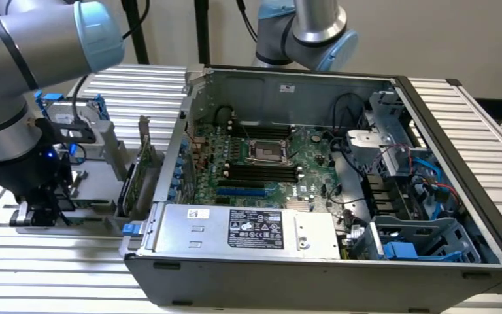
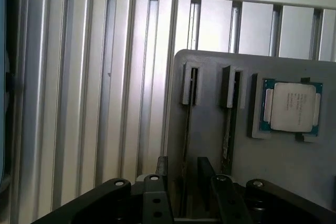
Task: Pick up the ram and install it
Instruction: 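Pick up the ram and move it above insertion slot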
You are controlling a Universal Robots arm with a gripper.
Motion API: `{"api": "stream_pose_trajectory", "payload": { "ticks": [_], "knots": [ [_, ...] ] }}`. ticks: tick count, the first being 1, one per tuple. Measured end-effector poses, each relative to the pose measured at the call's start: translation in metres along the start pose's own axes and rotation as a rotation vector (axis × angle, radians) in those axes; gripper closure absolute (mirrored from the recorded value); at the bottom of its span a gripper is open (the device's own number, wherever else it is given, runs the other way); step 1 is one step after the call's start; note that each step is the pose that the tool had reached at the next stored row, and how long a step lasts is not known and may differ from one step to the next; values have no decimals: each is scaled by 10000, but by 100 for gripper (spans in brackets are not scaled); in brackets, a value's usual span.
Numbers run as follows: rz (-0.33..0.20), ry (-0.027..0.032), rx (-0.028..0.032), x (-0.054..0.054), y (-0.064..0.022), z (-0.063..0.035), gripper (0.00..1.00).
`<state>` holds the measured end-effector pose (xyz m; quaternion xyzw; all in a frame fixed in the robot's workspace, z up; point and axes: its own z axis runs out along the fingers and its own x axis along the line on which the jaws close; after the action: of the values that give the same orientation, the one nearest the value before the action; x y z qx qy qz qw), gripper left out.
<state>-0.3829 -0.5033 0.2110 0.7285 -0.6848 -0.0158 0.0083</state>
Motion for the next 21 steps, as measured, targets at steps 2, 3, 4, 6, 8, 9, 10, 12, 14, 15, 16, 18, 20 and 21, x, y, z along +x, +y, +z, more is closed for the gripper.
{"api": "stream_pose_trajectory", "payload": {
  "ticks": [2,3,4,6,8,9,10,12,14,15,16,18,20,21],
  "knots": [
    [88,-2,8,0,-1,29,64],
    [144,-5,13,1,-1,42,64],
    [195,-9,19,1,-2,54,64],
    [230,-20,21,1,-2,74,64],
    [232,-31,22,0,7,89,64],
    [231,-41,26,-1,14,94,64],
    [230,-51,28,-1,20,100,64],
    [228,-86,31,-2,29,108,64],
    [227,-129,34,-4,34,113,64],
    [227,-149,35,-6,37,116,64],
    [226,-170,36,-7,39,119,64],
    [225,-195,37,-7,45,123,64],
    [226,-203,40,-8,51,129,66],
    [226,-204,38,-8,51,129,66]
  ]
}}
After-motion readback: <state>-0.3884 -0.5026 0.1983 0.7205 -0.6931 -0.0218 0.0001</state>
